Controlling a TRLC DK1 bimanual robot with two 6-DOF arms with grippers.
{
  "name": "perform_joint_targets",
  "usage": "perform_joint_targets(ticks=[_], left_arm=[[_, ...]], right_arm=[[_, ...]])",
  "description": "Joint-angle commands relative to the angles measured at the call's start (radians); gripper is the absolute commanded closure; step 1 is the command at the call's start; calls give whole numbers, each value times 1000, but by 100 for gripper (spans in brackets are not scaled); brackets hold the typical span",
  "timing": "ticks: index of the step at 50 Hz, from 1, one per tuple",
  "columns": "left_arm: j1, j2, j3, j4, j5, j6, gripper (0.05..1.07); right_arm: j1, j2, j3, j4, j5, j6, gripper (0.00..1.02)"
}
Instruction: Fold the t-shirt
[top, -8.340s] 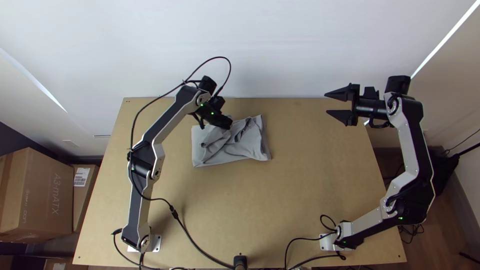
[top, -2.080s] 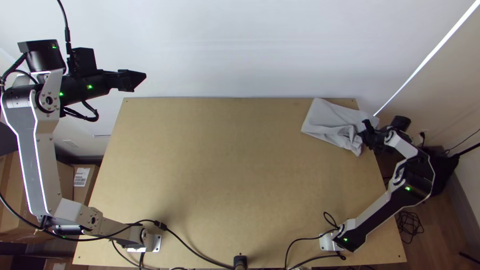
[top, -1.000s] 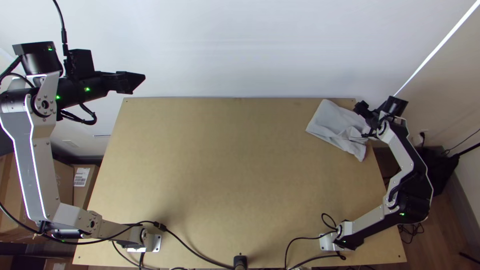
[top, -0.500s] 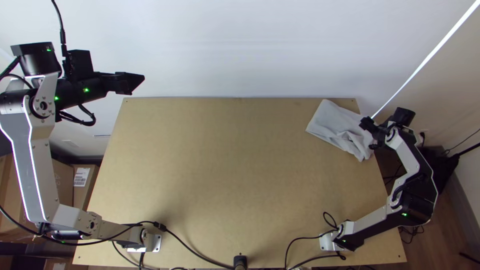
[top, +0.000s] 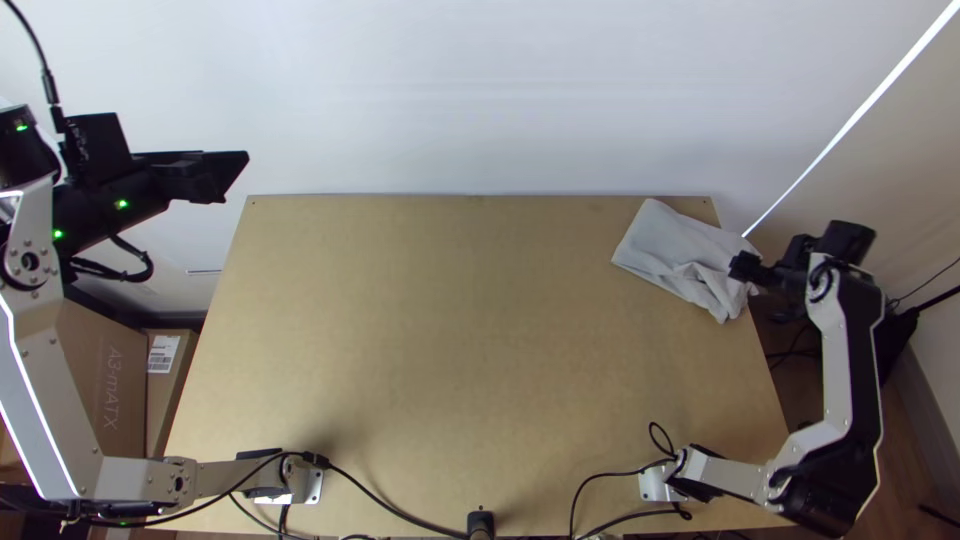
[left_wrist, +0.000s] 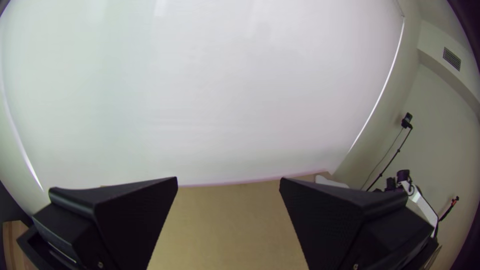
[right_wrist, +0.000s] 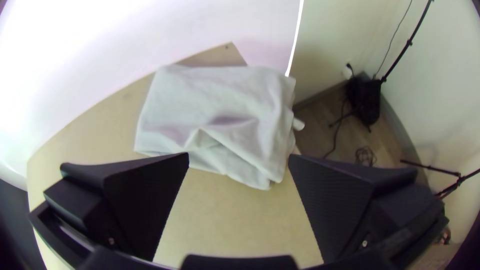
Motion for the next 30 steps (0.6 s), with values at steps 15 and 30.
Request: perform_joint_targets(ticks=[15,30], left_arm=[[119,-227,-203,95,-4,-20,10],[162,-546,-612,454,-109,-97,10]], right_arm=[[-22,-388,66,333,-34,-83,10],[-13,-673,-200,1122,-33,33,3]])
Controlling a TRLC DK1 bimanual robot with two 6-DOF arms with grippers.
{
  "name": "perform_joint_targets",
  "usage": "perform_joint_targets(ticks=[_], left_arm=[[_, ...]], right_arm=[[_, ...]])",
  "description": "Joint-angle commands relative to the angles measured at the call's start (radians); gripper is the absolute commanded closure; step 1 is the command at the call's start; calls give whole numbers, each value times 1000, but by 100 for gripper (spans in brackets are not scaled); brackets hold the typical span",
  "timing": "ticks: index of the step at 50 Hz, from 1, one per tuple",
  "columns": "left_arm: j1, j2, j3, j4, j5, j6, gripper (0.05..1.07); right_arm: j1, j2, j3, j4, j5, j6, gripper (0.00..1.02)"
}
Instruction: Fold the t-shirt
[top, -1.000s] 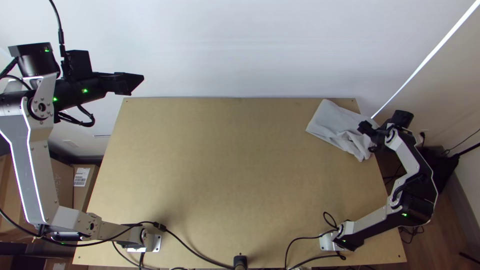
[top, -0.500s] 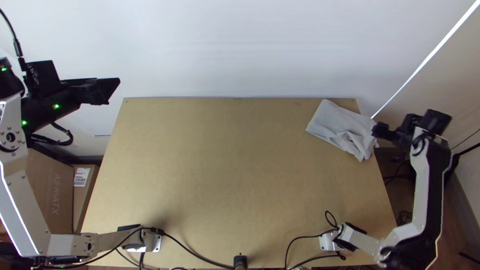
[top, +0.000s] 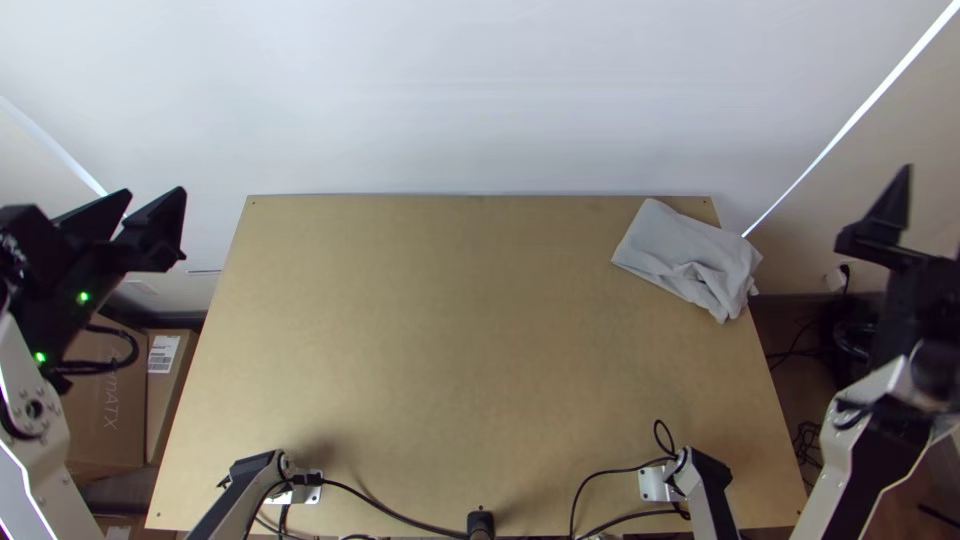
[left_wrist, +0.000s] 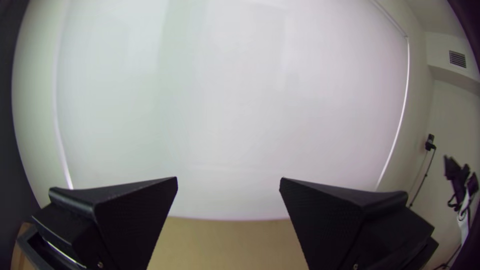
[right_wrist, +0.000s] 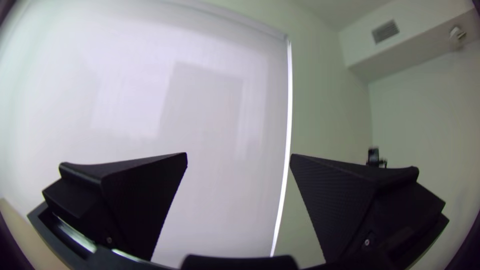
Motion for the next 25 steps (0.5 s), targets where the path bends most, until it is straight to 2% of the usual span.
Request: perform_joint_targets(ticks=[1,3,10,14,25], left_arm=[[7,-121,-147,120,-37,-51,10],[8,-167,-212,184,-59,-60,10],[8,-318,-446,419,-122,-80,10],[8,-398,-575,517,-151,-80,10],[8,-532,-833,603,-168,-80,10]], right_arm=[[13,-114,-175,305,2,48,3],[19,-148,-227,371,2,45,3],[70,-218,-316,383,2,51,3],[122,-275,-419,462,4,51,3],[254,-451,-671,497,8,51,3]])
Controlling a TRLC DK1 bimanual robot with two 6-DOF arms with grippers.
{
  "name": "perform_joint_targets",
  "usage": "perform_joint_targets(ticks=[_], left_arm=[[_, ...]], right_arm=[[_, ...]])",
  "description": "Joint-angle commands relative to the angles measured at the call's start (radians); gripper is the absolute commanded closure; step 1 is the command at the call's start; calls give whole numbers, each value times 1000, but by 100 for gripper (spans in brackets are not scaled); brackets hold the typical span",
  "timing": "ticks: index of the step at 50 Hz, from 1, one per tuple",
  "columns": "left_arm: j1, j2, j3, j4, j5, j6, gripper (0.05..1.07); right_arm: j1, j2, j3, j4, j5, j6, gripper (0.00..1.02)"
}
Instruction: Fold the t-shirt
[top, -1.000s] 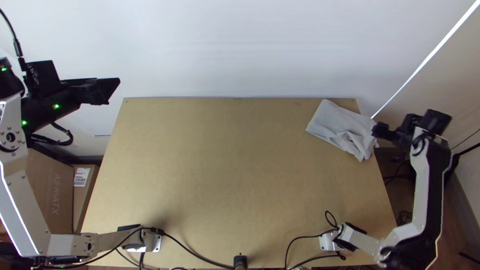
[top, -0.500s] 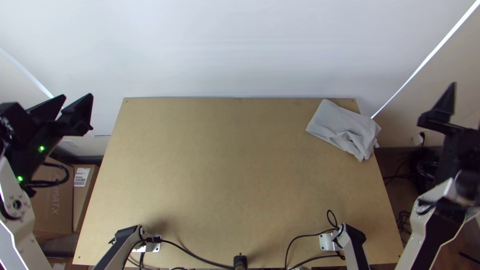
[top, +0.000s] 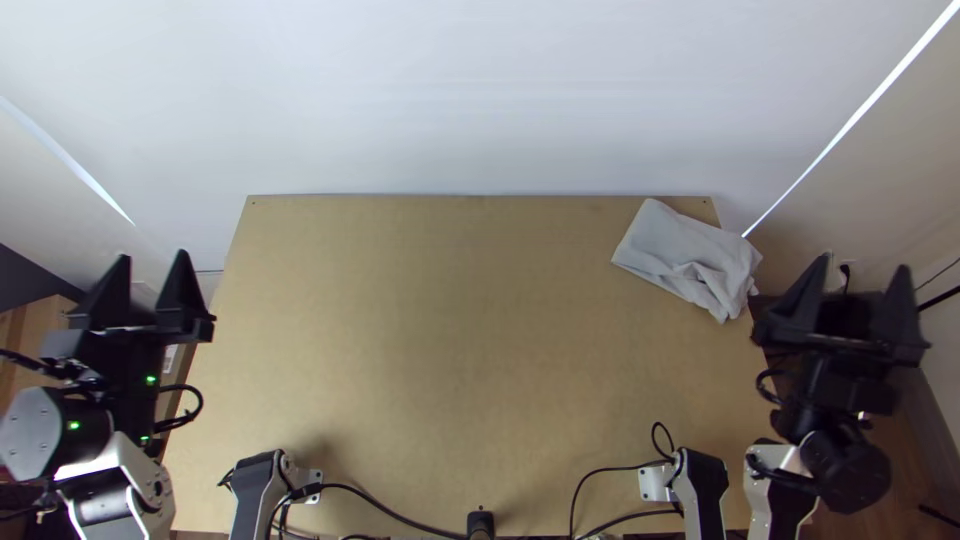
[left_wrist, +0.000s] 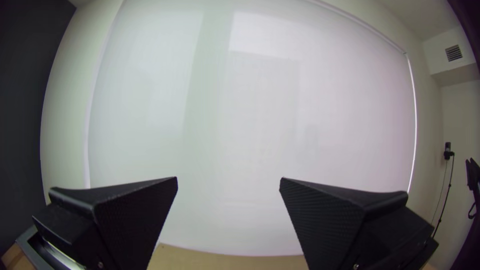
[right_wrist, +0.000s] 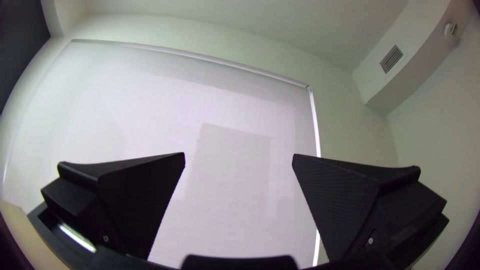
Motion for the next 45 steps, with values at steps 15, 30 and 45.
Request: perform_joint_targets(ticks=[15,30,45], left_arm=[[4,-332,-521,189,-11,-12,10],[-22,-473,-796,204,-13,-74,10],[-143,-474,-949,232,-14,-68,10]], right_arm=[[293,-387,-473,25,9,-67,3],[465,-384,-596,-193,152,29,3],[546,-385,-596,-556,249,161,3]])
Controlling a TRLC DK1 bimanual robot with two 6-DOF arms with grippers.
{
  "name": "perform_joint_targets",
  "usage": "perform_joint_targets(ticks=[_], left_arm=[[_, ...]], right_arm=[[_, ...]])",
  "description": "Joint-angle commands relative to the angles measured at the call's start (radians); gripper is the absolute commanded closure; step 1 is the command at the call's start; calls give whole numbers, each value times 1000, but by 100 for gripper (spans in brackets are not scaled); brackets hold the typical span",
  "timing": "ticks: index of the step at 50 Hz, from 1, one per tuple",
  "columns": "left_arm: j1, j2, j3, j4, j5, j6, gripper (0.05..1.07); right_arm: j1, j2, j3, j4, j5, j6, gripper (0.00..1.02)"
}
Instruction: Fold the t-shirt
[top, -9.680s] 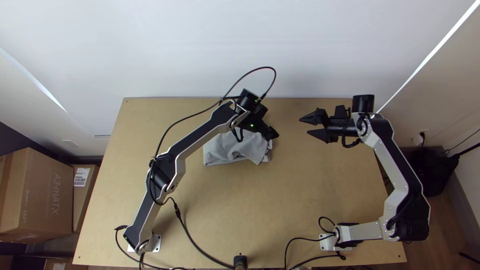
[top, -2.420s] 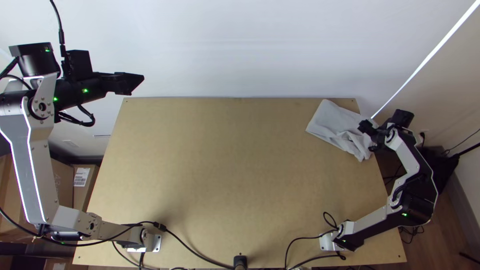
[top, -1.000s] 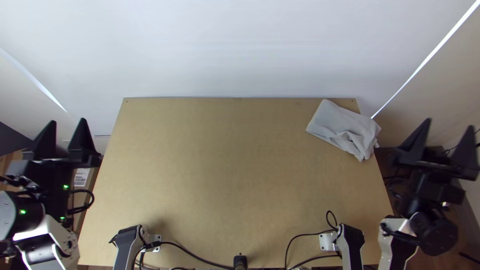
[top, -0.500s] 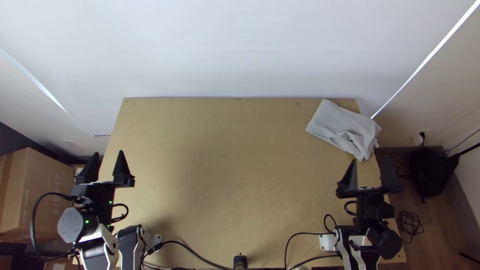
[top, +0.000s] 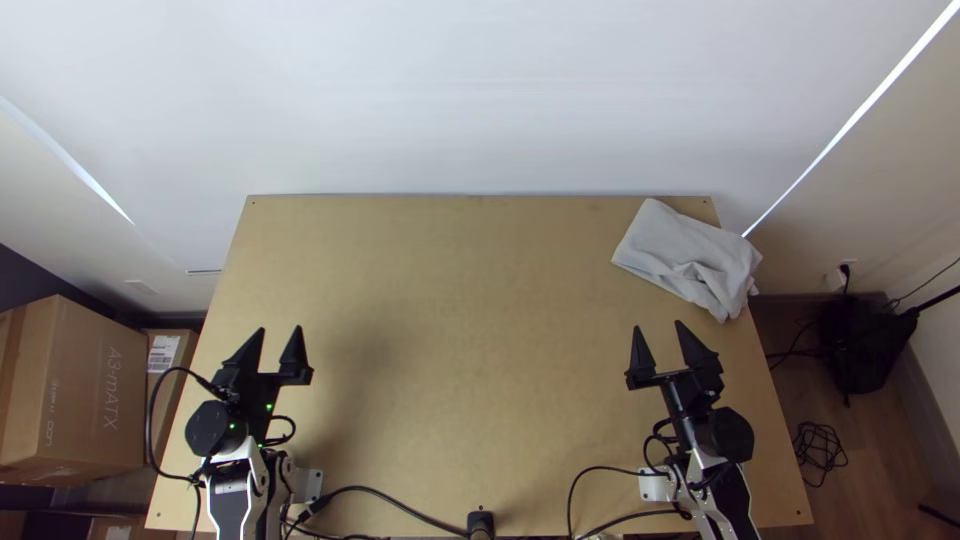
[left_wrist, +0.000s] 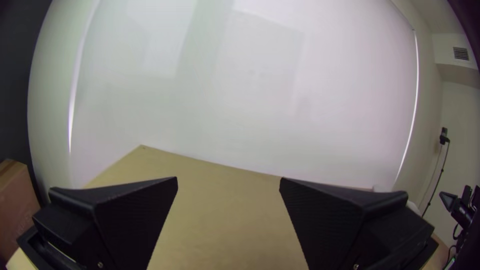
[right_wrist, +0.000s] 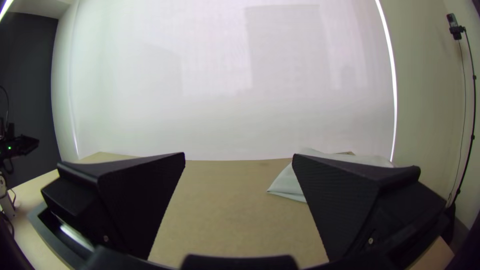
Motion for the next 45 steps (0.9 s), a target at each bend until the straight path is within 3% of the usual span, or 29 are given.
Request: perform_joint_targets(ticks=[1,45], left_arm=[[-24,-12,-61,27,-1,9,10],[-18,-12,-66,21,-23,22,10]], right_arm=[[-9,-6,-11,-81,12,64,3],[-7,-2,-8,-102,1,53,3]])
